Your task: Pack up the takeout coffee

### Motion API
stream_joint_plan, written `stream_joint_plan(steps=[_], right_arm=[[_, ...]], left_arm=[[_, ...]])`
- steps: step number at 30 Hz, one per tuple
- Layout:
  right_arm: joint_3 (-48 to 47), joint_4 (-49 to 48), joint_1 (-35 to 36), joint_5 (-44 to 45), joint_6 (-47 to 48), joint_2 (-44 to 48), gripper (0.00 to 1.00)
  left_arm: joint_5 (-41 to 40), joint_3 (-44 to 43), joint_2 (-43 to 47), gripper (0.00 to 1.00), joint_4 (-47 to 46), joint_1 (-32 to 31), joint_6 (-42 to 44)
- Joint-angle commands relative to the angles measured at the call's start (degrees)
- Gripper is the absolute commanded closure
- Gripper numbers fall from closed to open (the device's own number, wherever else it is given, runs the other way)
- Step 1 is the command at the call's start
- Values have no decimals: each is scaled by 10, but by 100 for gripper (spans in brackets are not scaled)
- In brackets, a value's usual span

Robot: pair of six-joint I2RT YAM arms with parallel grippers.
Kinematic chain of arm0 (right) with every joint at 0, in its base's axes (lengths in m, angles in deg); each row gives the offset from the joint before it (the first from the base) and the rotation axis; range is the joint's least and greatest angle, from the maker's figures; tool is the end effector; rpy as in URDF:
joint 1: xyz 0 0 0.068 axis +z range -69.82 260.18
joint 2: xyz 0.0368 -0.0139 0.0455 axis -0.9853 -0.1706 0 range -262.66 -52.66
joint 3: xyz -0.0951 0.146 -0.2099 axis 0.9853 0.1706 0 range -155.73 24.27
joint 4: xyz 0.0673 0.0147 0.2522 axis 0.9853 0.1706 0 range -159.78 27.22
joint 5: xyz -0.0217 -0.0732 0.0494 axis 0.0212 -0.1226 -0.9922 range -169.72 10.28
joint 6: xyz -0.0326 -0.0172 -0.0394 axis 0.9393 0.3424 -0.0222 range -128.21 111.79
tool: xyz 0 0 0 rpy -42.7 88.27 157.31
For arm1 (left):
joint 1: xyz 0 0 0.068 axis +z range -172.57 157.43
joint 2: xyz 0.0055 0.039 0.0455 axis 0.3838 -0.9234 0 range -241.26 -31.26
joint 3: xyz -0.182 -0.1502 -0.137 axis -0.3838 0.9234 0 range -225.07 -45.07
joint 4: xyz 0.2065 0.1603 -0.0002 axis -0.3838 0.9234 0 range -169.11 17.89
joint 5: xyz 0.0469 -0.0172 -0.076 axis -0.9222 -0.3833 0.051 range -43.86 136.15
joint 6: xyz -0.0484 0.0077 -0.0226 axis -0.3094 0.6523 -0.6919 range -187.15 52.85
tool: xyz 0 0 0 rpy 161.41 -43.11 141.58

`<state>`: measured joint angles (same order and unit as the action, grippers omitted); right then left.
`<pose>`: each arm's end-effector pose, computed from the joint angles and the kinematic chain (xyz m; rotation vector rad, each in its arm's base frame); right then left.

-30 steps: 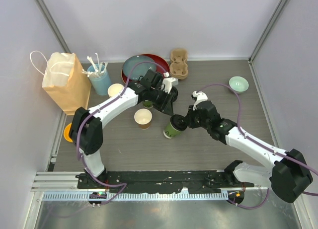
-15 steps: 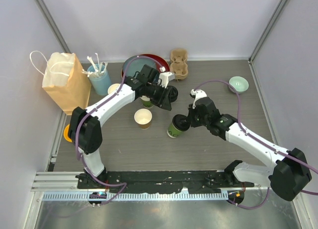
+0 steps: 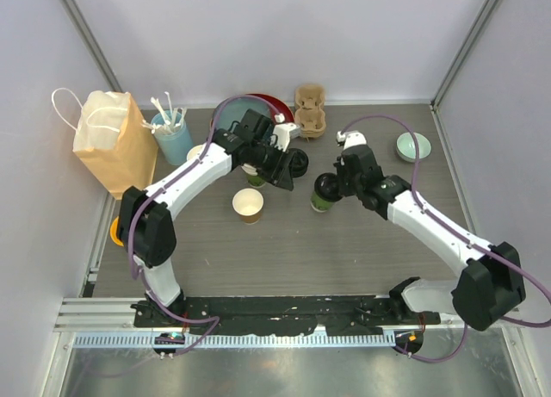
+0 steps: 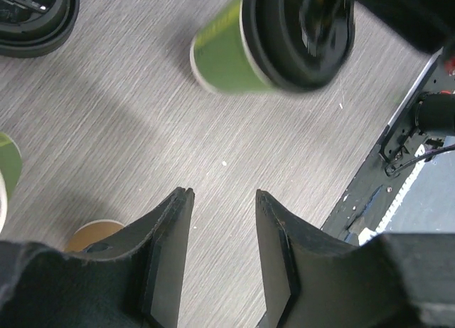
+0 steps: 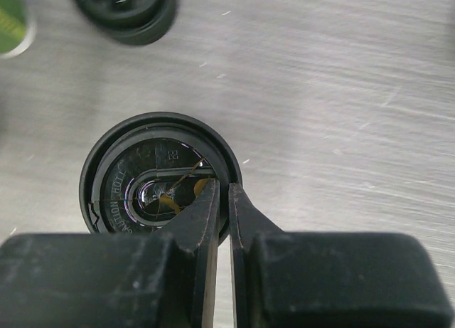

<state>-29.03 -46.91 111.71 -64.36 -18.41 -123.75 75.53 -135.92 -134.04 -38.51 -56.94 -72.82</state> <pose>0.2335 0.1323 0.2748 -0.2791 2.2342 0.0844 0.3157 -0.2372 0.2957 0.8507 2.4119 -0.9234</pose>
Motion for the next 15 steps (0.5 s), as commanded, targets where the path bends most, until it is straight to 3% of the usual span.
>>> stream_joint_plan(steps=[1,10,15], right_arm=[[-58,-6,-61,37,46,-33,99],[-120,2,-113,50,88,-120,99],[-137,2,-118,46,91,-152,99]], left_arm=[[-13,-26,43,54,27,11,24],[-20,-28,75,52,66,45,44],[-19,-21,100,44,73,69,54]])
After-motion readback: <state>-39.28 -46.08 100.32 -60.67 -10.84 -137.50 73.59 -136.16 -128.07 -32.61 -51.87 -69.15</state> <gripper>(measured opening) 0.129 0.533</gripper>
